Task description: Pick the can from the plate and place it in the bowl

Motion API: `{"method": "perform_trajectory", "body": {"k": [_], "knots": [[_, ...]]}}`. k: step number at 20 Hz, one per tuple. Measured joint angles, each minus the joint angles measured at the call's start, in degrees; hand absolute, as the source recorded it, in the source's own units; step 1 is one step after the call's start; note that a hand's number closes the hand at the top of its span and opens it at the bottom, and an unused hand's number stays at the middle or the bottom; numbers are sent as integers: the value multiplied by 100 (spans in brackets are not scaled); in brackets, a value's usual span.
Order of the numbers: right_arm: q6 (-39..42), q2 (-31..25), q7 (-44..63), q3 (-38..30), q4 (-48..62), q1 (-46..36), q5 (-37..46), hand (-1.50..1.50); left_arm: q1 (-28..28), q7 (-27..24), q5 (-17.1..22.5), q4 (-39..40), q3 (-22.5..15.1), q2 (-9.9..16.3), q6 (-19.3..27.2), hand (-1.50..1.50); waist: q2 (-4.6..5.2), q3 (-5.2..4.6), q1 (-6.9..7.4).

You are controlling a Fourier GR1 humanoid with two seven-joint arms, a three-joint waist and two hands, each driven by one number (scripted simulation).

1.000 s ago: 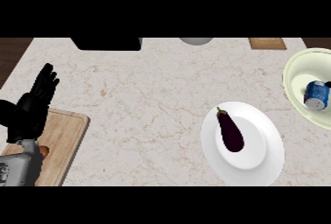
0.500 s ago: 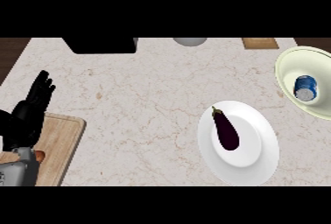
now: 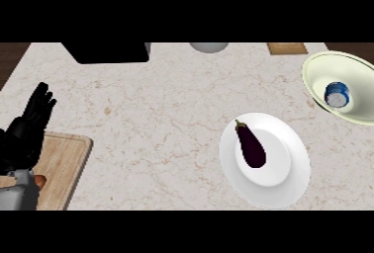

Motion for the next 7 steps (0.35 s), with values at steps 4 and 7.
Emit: {"method": "perform_trajectory", "body": {"k": [4,7], "knots": [[735,411,129,-209,-1127,795,-620,-150,10,-54,1,39,2,-11,-34,0,9,-3,4],[1158,675,261,-339,-1977,1334,-1066,-150,-42,-23,-31,43,-33,-44,-26,0,26,0,46]]}}
